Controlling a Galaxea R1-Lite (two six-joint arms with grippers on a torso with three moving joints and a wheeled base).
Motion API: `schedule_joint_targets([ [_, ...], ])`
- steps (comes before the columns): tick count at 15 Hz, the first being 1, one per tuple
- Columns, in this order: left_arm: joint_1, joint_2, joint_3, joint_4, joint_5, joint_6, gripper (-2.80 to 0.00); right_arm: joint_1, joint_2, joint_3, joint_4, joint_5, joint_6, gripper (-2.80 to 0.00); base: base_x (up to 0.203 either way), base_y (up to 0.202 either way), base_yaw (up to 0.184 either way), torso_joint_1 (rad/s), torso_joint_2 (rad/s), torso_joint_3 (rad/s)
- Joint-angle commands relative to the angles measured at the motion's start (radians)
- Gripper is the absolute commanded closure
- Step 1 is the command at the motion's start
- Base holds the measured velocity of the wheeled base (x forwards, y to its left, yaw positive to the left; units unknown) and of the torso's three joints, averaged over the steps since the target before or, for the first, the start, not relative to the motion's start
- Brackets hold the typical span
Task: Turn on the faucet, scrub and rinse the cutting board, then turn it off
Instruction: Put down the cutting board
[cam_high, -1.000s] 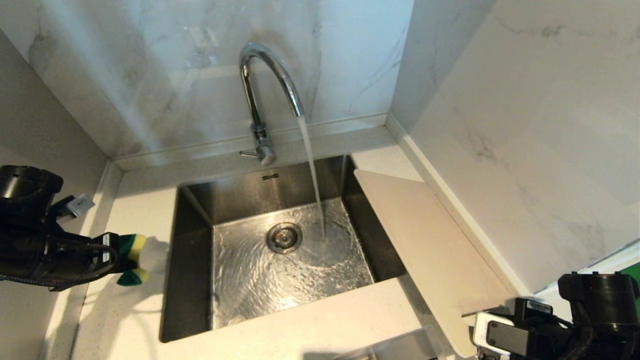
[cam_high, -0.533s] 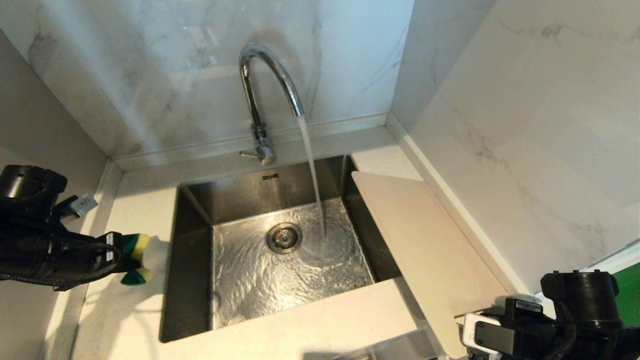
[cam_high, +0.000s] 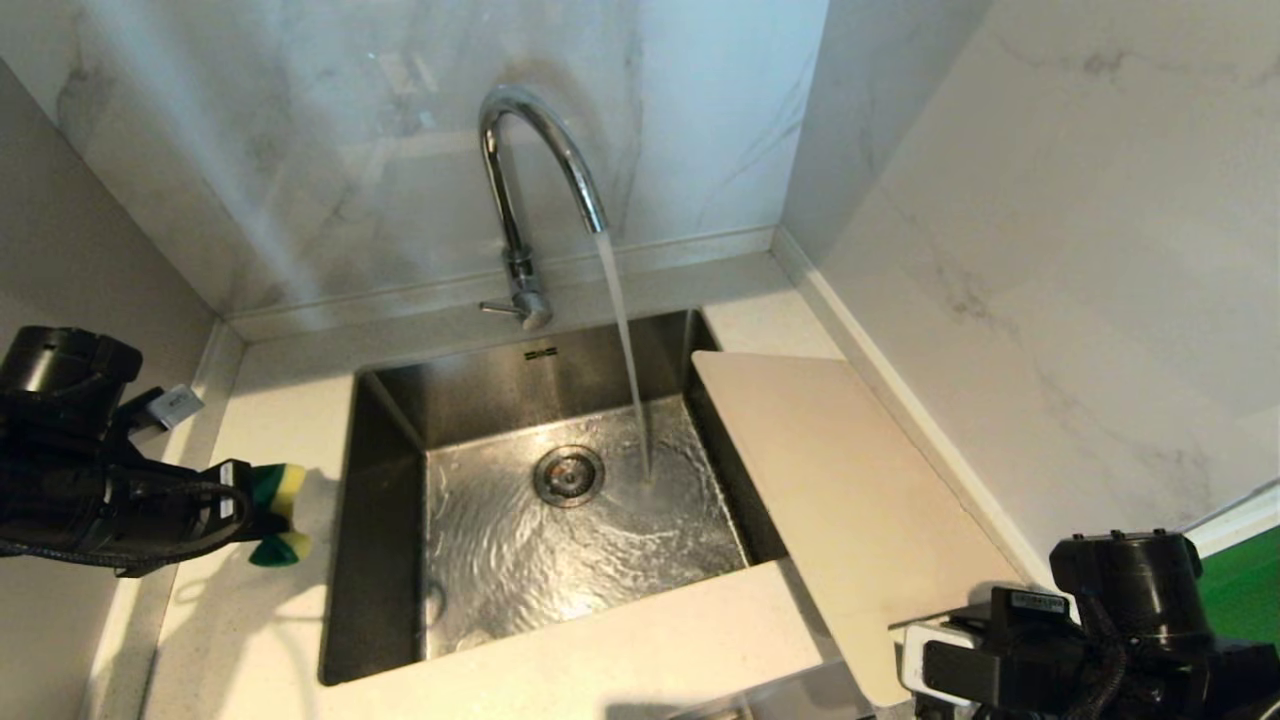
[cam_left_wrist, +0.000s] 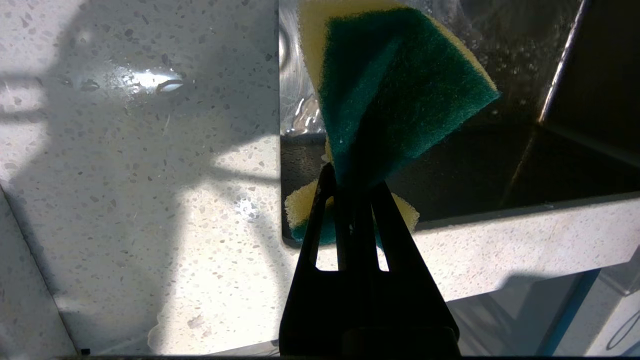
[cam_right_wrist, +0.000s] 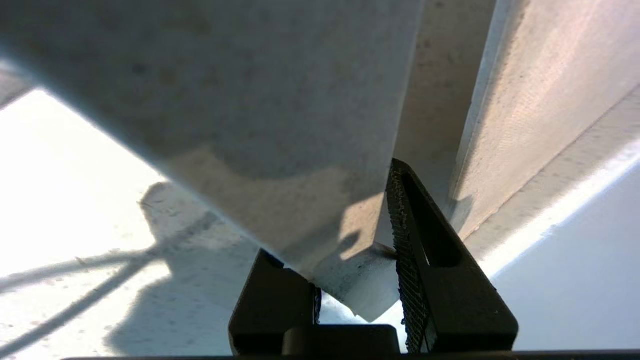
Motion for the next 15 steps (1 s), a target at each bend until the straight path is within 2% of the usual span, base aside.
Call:
schedule_joint_targets([
  [1,-0.004,0.004,-0.013,0.002,-0.003,-0.004,0.00,0.034,-0.009,-0.001,-0.005,-0.023,-0.008,0.00,0.000,0.000,0.000,0.000,0.00,0.000],
  [9,-0.019,0.017,-0.054,0.005,-0.003,-0.032,0.00,0.093,0.045,-0.003,-0.004,-0.101,-0.007,0.00,0.000,0.000,0.000,0.000,0.00,0.000],
  [12,-0.019,0.023,-0.059,0.007,-0.003,-0.032,0.00,0.137,0.043,-0.016,-0.004,-0.194,-0.008,0.00,0.000,0.000,0.000,0.000,0.00,0.000],
  [15,-0.019,0.028,-0.060,0.005,-0.005,-0.038,0.00,0.144,0.027,-0.045,-0.004,-0.219,-0.044,0.00,0.000,0.000,0.000,0.000,0.00,0.000],
])
